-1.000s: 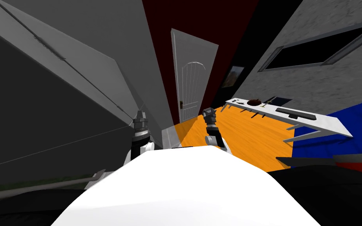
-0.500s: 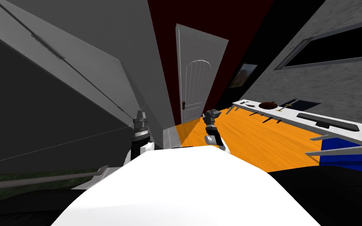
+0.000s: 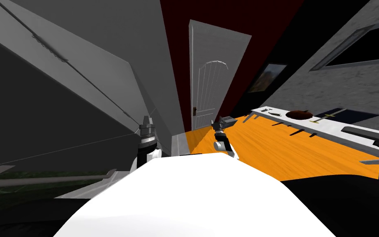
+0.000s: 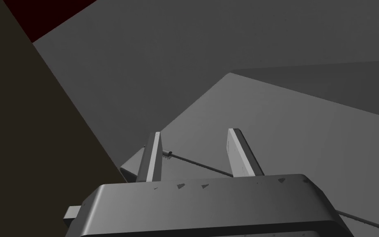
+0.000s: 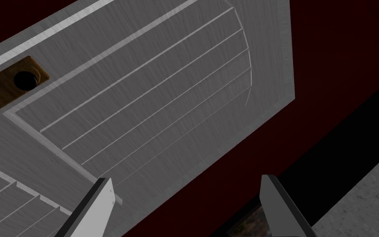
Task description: Pull the door open
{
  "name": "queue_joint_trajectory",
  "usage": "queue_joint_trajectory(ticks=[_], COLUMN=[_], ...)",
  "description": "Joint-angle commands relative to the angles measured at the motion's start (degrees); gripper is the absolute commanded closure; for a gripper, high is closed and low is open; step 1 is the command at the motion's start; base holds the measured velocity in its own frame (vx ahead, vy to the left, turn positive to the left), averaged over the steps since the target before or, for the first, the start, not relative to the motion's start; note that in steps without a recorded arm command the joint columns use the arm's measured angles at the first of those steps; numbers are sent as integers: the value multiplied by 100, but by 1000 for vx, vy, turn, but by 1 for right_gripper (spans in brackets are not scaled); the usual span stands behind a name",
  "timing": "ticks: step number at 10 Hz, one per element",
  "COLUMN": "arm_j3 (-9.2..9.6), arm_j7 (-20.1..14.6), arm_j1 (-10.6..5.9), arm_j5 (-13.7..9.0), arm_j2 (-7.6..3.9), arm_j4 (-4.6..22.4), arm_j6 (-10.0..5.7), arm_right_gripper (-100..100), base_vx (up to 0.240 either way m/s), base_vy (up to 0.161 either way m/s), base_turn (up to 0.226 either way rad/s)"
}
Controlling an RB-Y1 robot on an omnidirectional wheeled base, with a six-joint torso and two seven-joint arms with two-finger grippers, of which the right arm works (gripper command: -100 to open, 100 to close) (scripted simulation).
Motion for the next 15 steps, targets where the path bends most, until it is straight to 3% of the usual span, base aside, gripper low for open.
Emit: queue_joint_trajectory(ticks=[1,15], arm_j3=[-5,-72], arm_j7=[-194,-1798], arm_j1=[-83,-633], arm_j5=[-100,-979], arm_j2=[-2,-59], arm_j4=[160,1454], arm_j6=[21,118], arm_right_gripper=[-100,-100], base_vx=[88,84], base_vy=[-37,-54], base_turn=[157,144])
